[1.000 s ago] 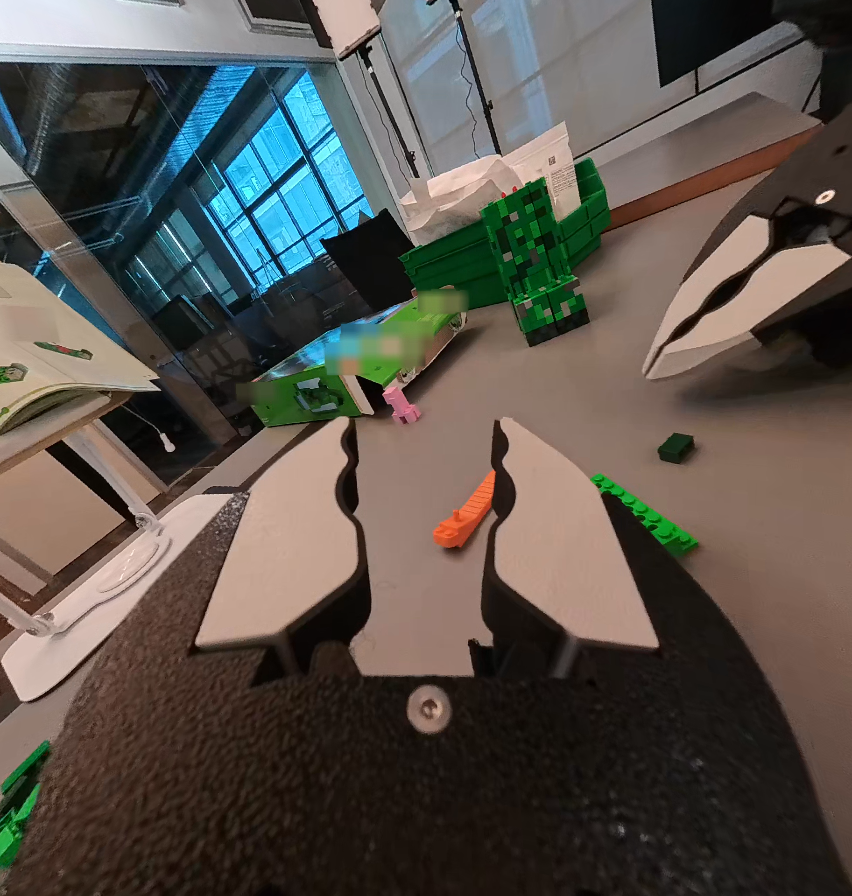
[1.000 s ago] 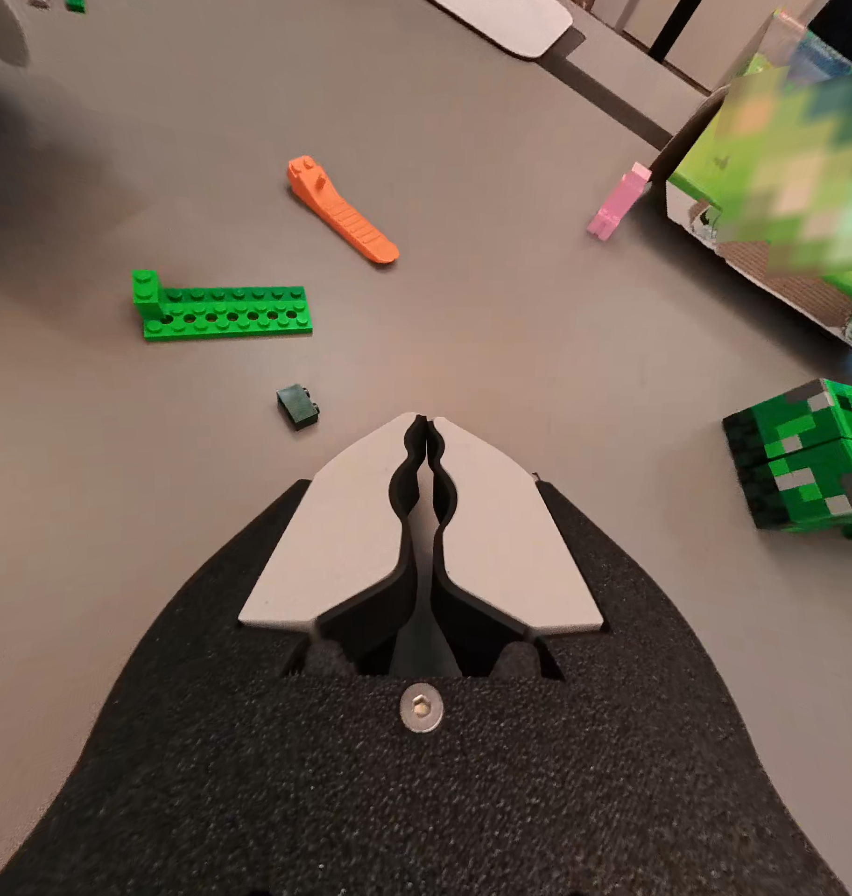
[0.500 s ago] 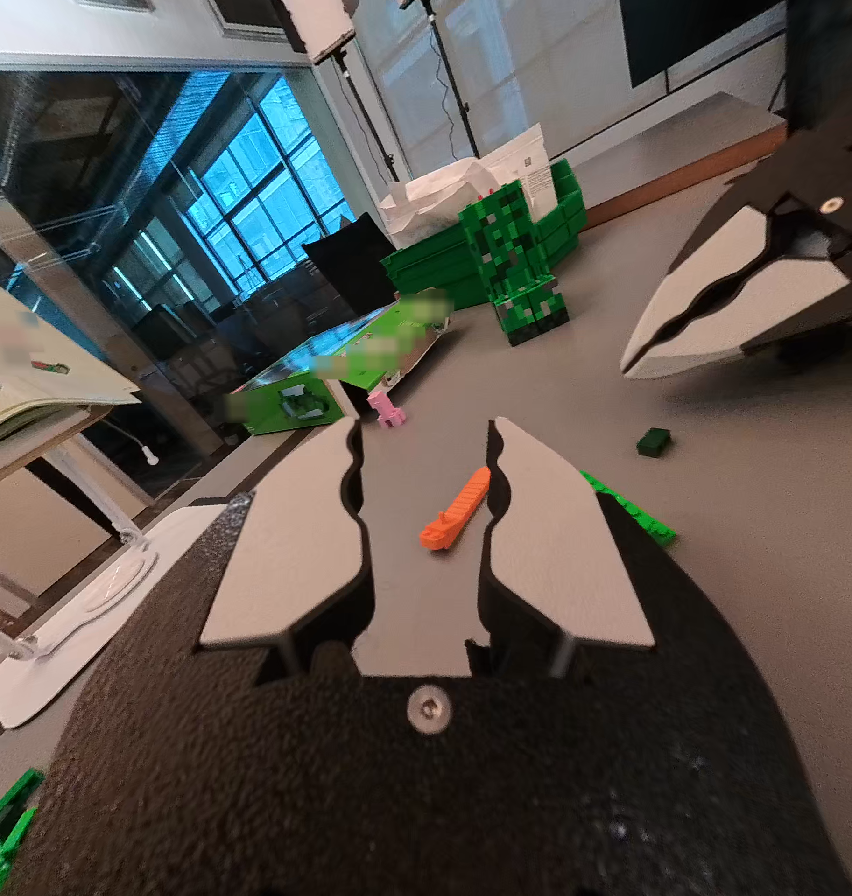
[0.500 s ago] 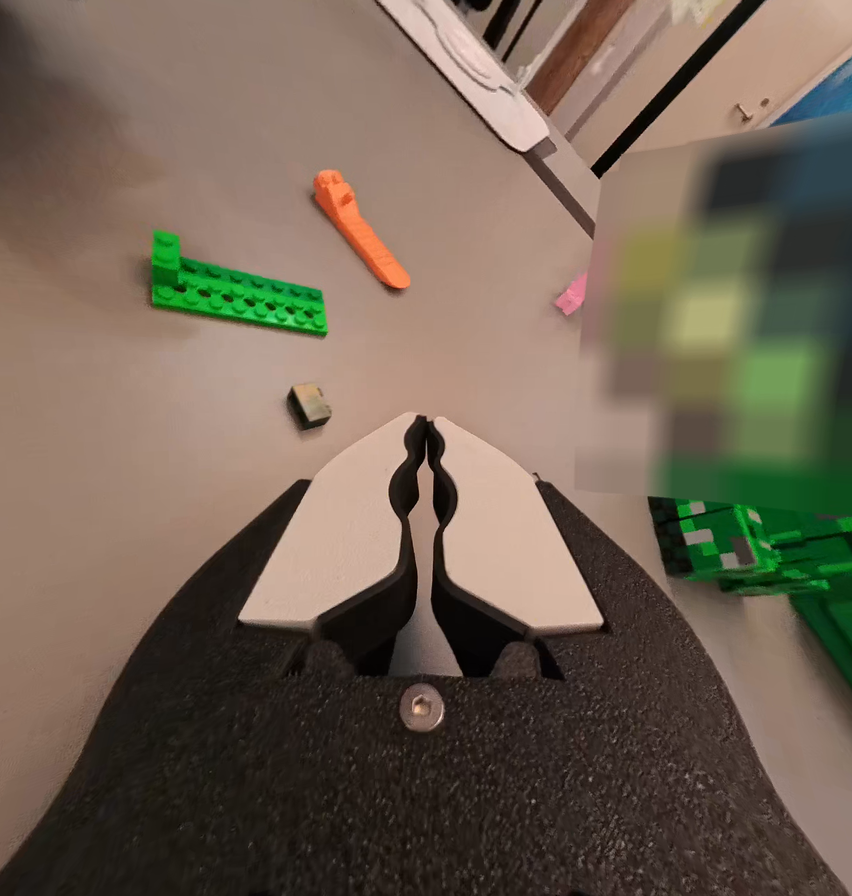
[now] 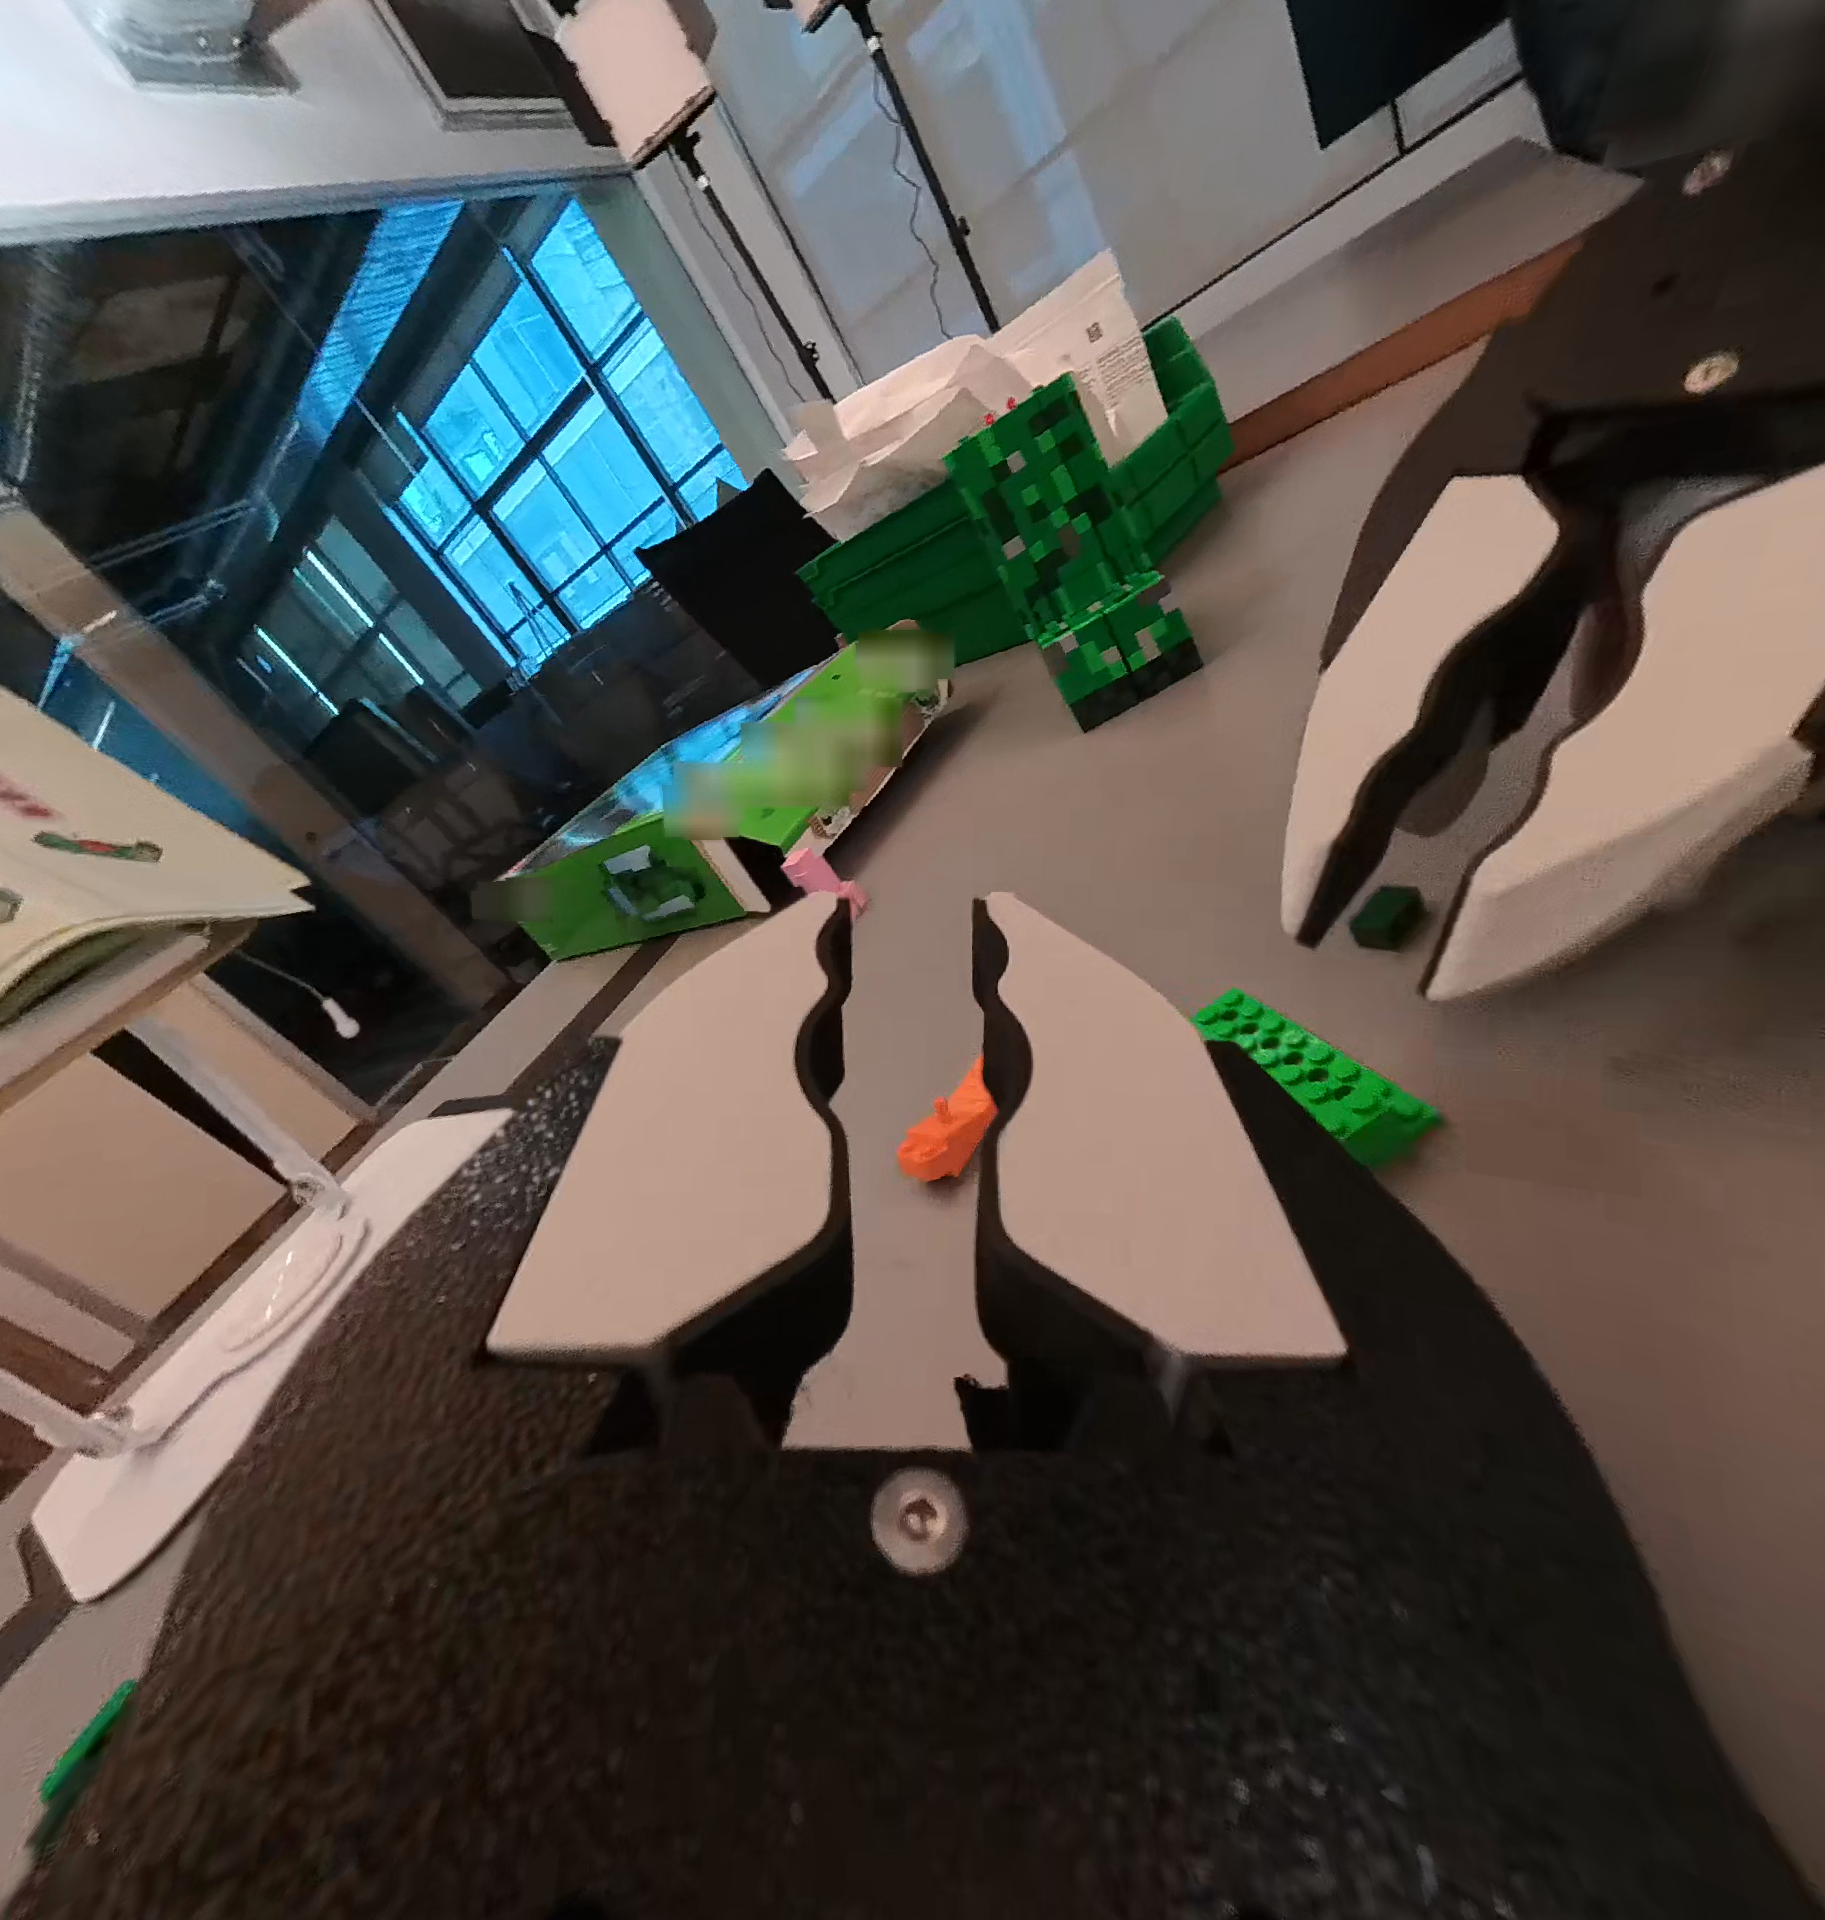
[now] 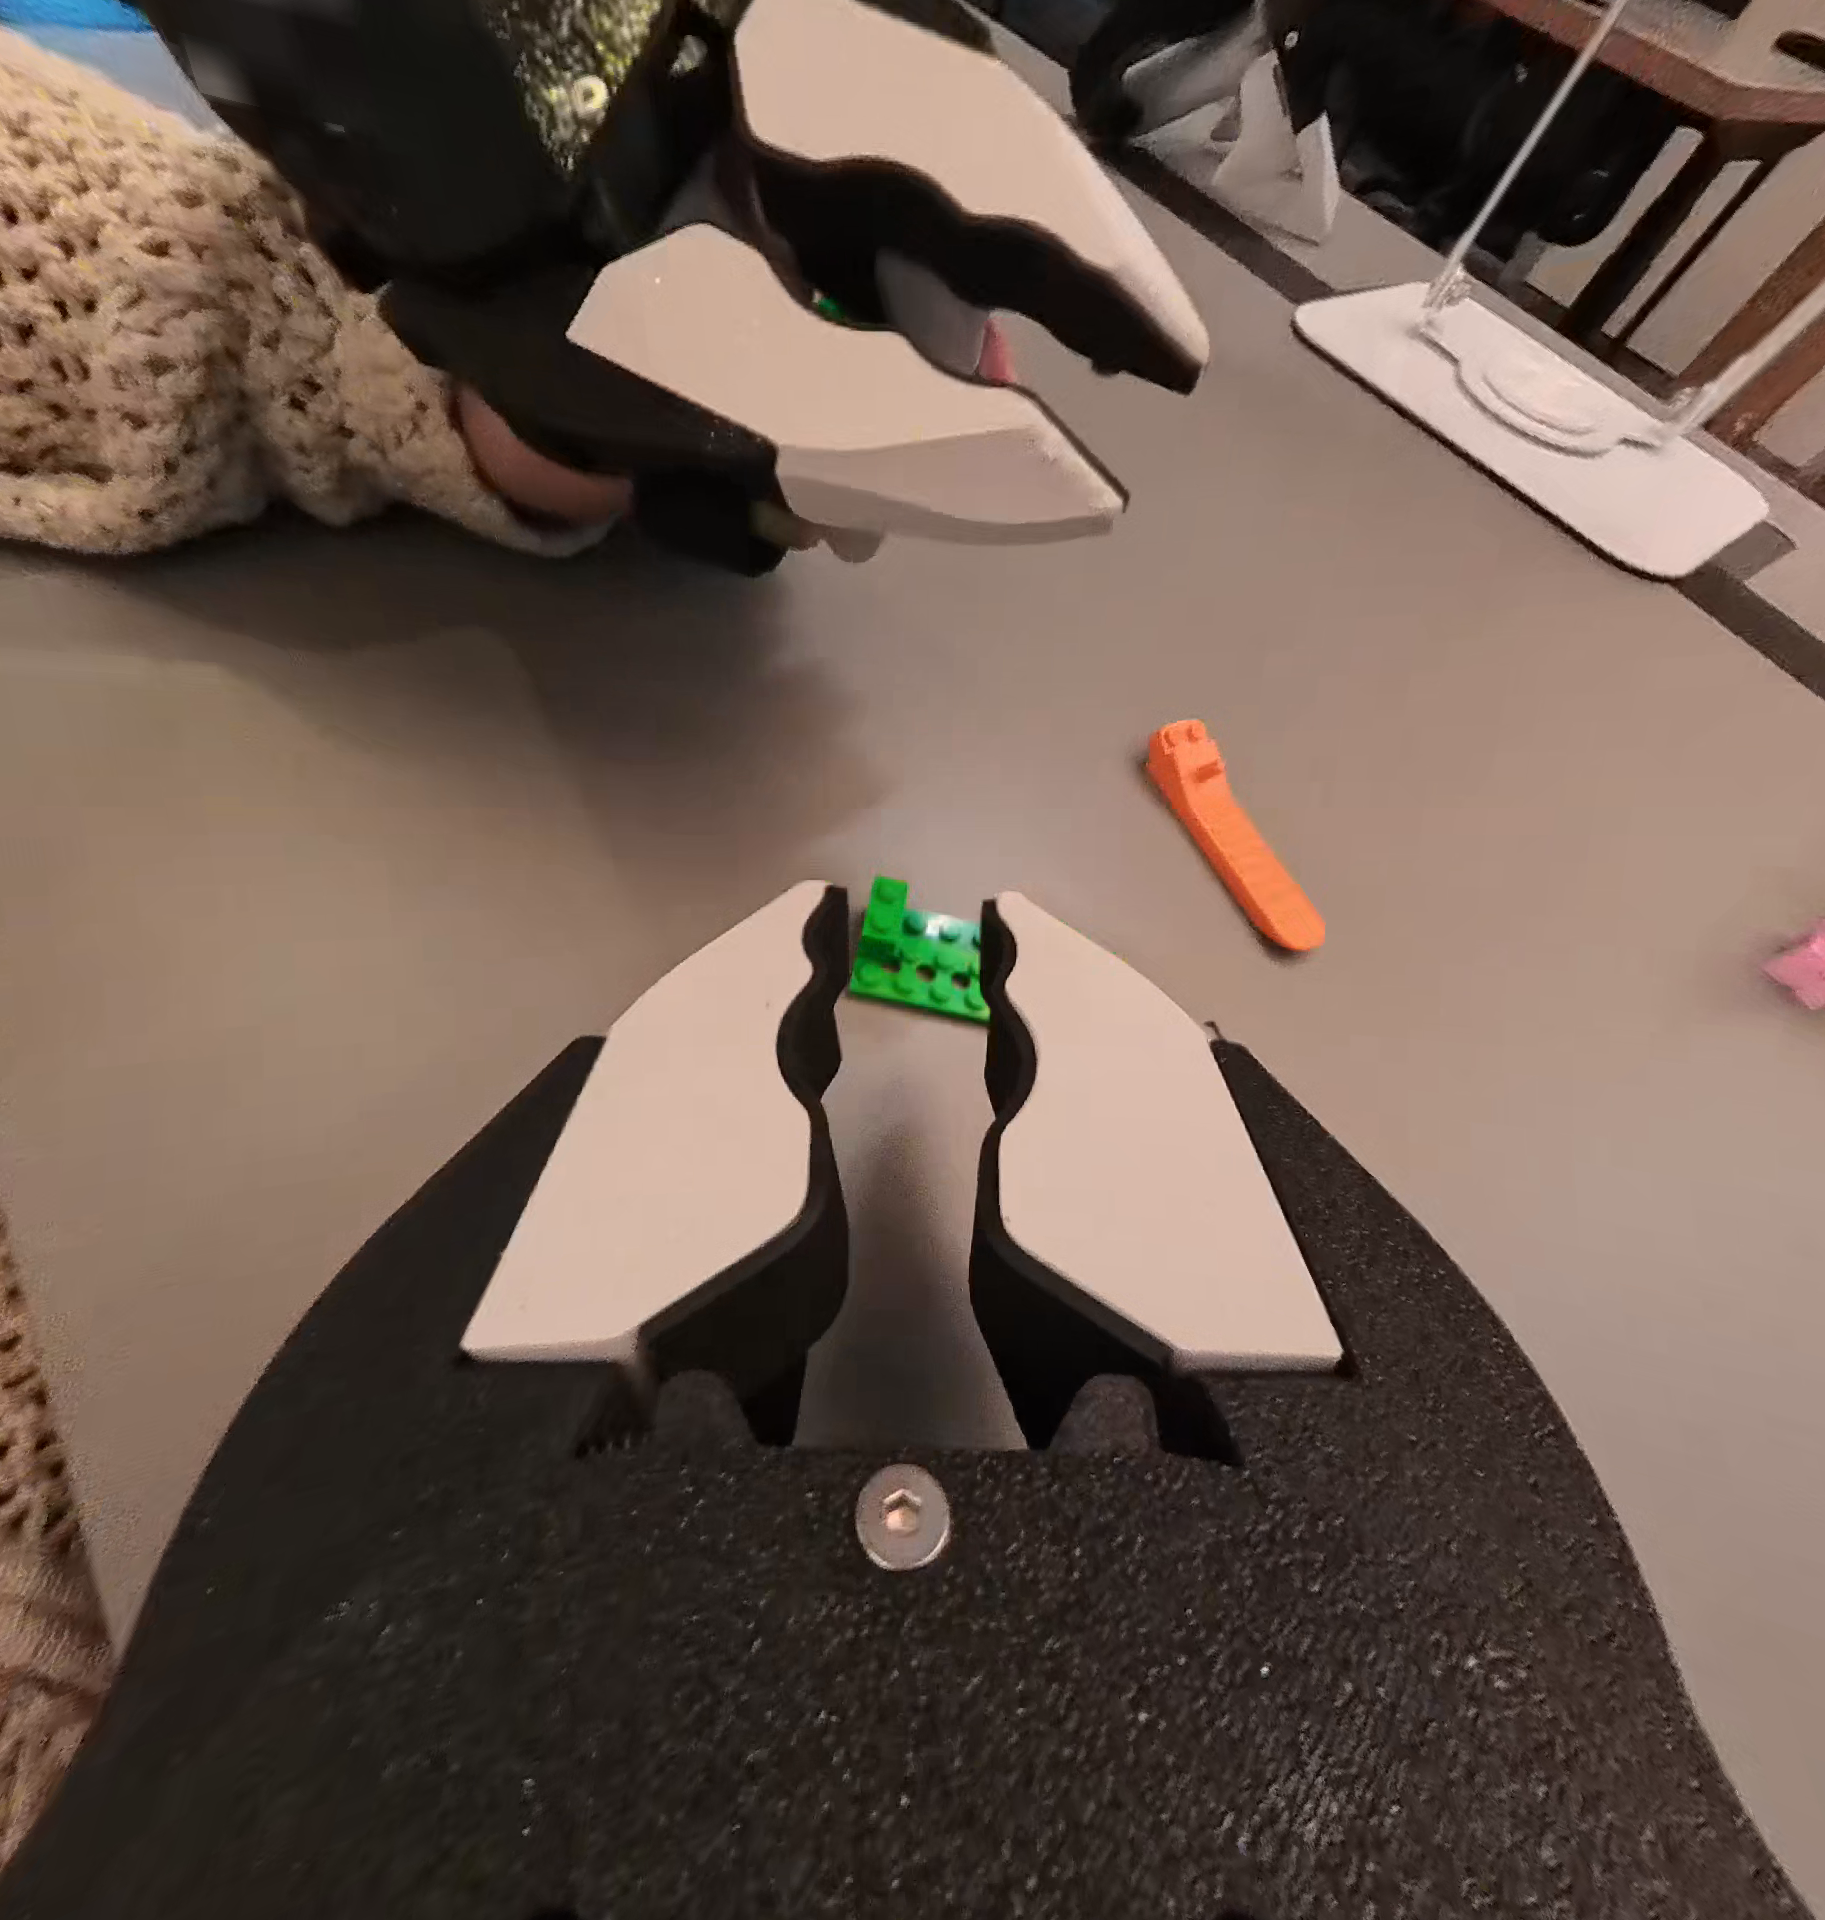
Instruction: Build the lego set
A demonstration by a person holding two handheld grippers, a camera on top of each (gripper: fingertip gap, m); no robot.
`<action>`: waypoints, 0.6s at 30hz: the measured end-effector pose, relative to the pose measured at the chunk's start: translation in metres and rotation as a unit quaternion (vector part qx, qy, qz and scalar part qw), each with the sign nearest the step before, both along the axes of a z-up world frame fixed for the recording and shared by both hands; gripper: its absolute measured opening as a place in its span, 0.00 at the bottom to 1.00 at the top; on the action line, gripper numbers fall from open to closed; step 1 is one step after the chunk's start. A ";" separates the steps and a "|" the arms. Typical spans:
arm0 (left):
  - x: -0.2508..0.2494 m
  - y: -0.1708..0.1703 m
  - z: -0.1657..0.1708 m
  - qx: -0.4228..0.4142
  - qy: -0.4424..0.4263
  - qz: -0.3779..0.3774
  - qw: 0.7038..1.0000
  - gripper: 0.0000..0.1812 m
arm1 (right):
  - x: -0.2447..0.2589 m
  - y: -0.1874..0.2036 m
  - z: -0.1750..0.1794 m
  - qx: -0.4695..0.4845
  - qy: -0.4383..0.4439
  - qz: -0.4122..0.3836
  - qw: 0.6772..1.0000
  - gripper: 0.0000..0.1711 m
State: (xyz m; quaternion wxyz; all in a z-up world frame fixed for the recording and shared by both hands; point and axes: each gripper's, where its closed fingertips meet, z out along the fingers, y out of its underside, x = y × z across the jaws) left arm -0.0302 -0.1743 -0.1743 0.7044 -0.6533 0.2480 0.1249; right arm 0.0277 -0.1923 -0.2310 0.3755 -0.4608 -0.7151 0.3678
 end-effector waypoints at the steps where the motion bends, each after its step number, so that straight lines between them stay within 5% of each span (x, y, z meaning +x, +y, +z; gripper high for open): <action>1: -0.002 0.000 0.000 -0.001 -0.008 0.003 1.000 0.12 | -0.004 -0.002 0.000 -0.011 -0.004 0.002 1.000 0.13; 11: -0.001 0.002 -0.002 -0.006 -0.010 0.002 1.000 0.13 | -0.017 -0.003 -0.025 -0.032 -0.100 -0.032 0.994 0.09; 18: -0.003 0.002 -0.003 -0.009 -0.008 0.004 1.000 0.13 | 0.009 0.038 0.018 -0.009 0.062 -0.101 0.993 0.16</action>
